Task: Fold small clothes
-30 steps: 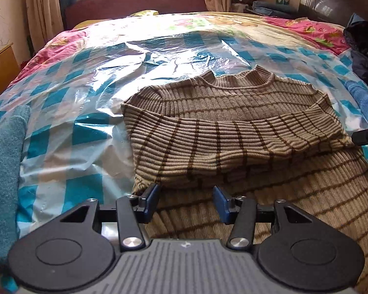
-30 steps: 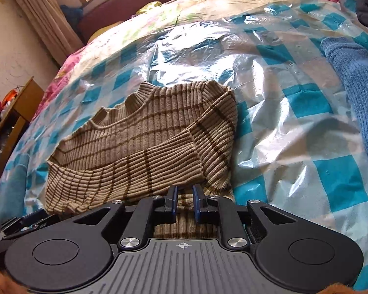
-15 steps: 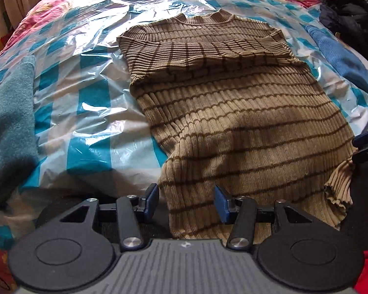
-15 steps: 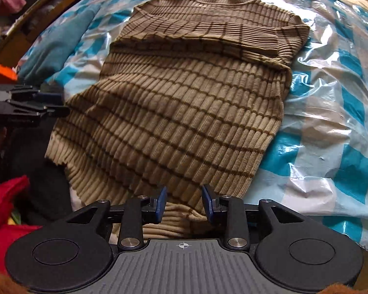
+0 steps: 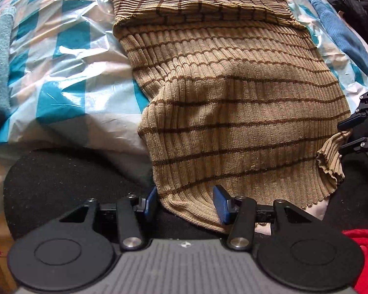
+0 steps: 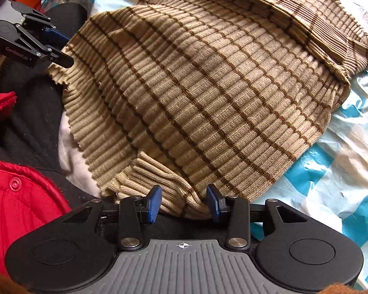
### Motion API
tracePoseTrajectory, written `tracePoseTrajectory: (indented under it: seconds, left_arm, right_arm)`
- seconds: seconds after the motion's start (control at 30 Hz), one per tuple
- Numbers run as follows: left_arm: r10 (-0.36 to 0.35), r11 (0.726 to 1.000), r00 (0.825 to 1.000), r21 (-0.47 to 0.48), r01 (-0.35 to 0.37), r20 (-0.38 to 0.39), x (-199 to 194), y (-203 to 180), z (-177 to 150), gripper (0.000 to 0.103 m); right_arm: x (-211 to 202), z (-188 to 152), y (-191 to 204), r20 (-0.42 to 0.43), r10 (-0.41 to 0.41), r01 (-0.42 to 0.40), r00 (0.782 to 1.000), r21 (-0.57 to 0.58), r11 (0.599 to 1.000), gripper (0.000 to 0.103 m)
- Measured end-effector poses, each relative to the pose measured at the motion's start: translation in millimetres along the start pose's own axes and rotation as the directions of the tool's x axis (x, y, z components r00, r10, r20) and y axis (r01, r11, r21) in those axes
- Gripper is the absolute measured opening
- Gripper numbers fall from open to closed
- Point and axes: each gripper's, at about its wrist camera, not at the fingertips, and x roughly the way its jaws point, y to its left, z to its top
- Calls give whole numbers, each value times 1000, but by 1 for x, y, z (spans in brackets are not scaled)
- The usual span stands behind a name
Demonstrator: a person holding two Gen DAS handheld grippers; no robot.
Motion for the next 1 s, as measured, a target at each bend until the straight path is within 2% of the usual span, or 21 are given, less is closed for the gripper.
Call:
tracePoseTrajectory:
  seconds: [0.1, 0.17, 0.23, 0.27, 0.3, 0.4, 0.47, 0.53, 0.6, 0.67, 0.77, 0.87, 0.93, 0.97, 1.0]
  left_arm:
    - [-30, 1000, 999, -6, 30, -14, 3, 1, 0, 48]
    - [-30, 1000, 999, -3, 30, -30, 5, 3, -1, 27]
    - [-39, 999, 998, -12, 39, -41, 7, 6, -2, 18]
    - [-50, 998, 998, -24, 49, -36, 6, 9, -2, 15]
    - [-63, 997, 998, -36, 62, -28, 5, 11, -3, 14]
    - [-109, 990, 994, -85, 110, 15, -3, 21, -3, 12]
    - [-154, 976, 985, -143, 163, 72, -12, 30, 1, 12]
    - [-184, 962, 973, -180, 207, 140, -21, 41, 8, 12]
    - [-200, 949, 959, -205, 242, 203, -32, 48, 21, 12]
    - [-220, 933, 936, -219, 284, 276, -43, 54, 39, 12]
    - [-261, 902, 882, -228, 368, 392, -58, 66, 71, 12]
    - [-260, 889, 830, -212, 405, 493, -68, 70, 110, 12]
    - [-234, 890, 809, -216, 401, 539, -65, 77, 133, 12]
    - [-221, 890, 805, -223, 397, 550, -59, 80, 145, 12]
    - [-198, 890, 805, -241, 387, 559, -53, 85, 154, 12]
  right_arm:
    - [8, 1, 0, -43, 7, -8, 999, -31, 999, 40]
    - [12, 3, 4, -66, 22, -25, 998, -58, 998, 39]
    - [14, 5, 8, -72, 14, -20, 997, -82, 996, 26]
    - [14, 6, 9, -71, 8, -14, 997, -86, 996, 16]
    - [13, 6, 8, -64, 6, -11, 998, -78, 997, 11]
    - [1, 7, 0, 4, 9, -9, 1000, -11, 1000, 4]
    - [-15, 9, -10, 73, 1, -4, 997, 51, 999, 3]
    - [-38, 11, -25, 175, 2, -26, 985, 135, 990, 3]
    - [-57, 13, -37, 271, -14, -42, 962, 201, 979, 2]
    - [-77, 17, -52, 372, -58, -50, 926, 272, 961, 2]
    - [-99, 24, -76, 485, -137, -62, 863, 372, 926, 2]
    - [-112, 31, -110, 564, -224, -91, 794, 475, 875, 2]
    - [-117, 35, -131, 597, -274, -114, 754, 530, 840, 2]
    - [-117, 38, -146, 613, -307, -132, 728, 565, 815, 2]
    - [-116, 41, -156, 618, -329, -141, 714, 588, 797, 2]
